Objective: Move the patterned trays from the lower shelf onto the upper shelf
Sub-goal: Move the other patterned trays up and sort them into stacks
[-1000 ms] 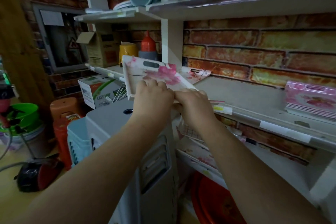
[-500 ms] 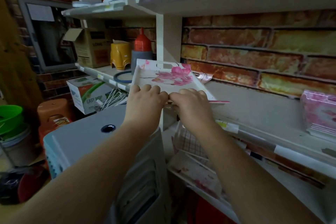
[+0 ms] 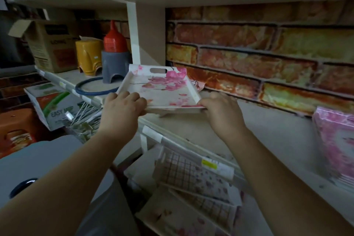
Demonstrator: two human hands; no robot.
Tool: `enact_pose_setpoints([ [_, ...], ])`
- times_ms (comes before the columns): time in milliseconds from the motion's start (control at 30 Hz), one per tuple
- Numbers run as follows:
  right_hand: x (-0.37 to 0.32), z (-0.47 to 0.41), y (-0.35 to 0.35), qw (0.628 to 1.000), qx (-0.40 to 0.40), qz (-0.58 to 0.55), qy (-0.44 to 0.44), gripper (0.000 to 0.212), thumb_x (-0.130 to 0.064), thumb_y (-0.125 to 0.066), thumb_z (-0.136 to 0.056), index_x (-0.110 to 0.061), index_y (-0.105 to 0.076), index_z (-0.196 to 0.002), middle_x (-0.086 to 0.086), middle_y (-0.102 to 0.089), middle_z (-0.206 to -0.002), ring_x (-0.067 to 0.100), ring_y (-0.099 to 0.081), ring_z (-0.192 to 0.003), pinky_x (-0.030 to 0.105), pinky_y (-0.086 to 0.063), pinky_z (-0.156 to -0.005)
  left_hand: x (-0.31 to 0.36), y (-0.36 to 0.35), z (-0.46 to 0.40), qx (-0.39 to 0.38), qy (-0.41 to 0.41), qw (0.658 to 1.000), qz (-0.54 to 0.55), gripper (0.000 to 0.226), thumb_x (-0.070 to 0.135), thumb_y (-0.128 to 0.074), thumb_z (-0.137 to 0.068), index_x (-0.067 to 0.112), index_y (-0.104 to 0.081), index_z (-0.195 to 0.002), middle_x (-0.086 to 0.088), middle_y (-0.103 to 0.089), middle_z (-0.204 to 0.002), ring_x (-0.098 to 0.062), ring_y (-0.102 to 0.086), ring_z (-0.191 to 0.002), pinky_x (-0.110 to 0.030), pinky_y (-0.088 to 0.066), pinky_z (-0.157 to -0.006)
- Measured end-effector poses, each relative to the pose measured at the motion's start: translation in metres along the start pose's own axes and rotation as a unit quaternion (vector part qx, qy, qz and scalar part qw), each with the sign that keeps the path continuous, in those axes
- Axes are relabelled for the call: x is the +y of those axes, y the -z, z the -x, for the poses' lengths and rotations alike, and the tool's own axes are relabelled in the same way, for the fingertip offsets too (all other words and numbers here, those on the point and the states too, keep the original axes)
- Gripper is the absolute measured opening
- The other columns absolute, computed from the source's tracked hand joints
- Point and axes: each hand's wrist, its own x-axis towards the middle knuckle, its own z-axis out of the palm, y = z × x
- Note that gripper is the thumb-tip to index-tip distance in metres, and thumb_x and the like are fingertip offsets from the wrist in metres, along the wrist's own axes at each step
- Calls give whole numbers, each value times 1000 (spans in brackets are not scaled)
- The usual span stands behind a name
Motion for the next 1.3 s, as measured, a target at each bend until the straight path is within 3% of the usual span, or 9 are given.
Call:
enact_pose_setpoints([
  [133,1,-14,-22,1000,6,-2,-2,23,-15,-67,-81,-15,-72,-103,11,-56,-89,35,-51,-97,35,-26,-69,-8,-25,-16,-9,8,1000,7,10,33,-55,-91,29,-62,-96,6,-61,-94,-22,-56,-92,-39,-37,-80],
  [367,8,-17,-36,998,-4,10,-63,22,-12,-66,-82,-19,-73,-101,7,-50,-82,32,-49,-91,33,-24,-68,-2,-51,-18,-8,-56,998,37,8,23,-68,-84,21,-64,-91,1,-63,-86,-26,-59,-81,-39,-41,-68],
  [533,-1,-14,-35,997,-10,15,-70,22,-11,-71,-81,-20,-74,-101,3,-48,-80,31,-49,-88,32,-25,-67,-6,-64,-12,-19,-73,996,54,15,22,-72,-78,21,-65,-90,1,-63,-87,-26,-60,-81,-38,-44,-69],
  [700,-3,-6,-28,997,-6,26,-68,21,-12,-72,-81,-21,-74,-100,-2,-42,-77,27,-48,-84,31,-25,-65,-13,-70,-15,1,-83,993,78,9,29,-63,-87,25,-64,-95,4,-64,-92,-24,-60,-88,-39,-46,-75],
  [967,-33,-8,-41,997,-46,27,-51,30,-11,-60,-84,-25,-68,-109,1,-53,-94,25,-48,-100,34,-38,-77,-36,-85,-25,-37,-48,994,92,14,32,-56,-90,26,-64,-99,2,-65,-99,-24,-58,-95,-42,-43,-85],
  [1067,-56,-19,-53,997,-53,-11,-47,29,-5,-58,-86,-21,-64,-109,1,-51,-98,23,-51,-97,33,-45,-70,-41,-90,-25,-81,-2,995,64,35,27,-56,-88,27,-49,-123,0,-59,-119,-24,-51,-115,-49,-37,-103],
  [1167,-78,-36,-69,997,-56,-49,-36,31,-5,-60,-87,-21,-61,-113,1,-52,-102,23,-55,-93,34,-49,-69,-33,-95,-19,-96,-8,993,67,74,27,-55,-85,24,-17,-148,-4,-38,-149,-27,-29,-140,-57,-15,-116],
  [1300,-102,-54,-90,992,-46,-114,-38,36,-13,-58,-91,-27,-58,-124,2,-56,-111,20,-56,-100,27,-39,-71,-23,-99,-12,-99,-31,992,72,82,28,-39,-92,21,19,-149,-8,1,-163,-29,4,-149,-59,-5,-116],
])
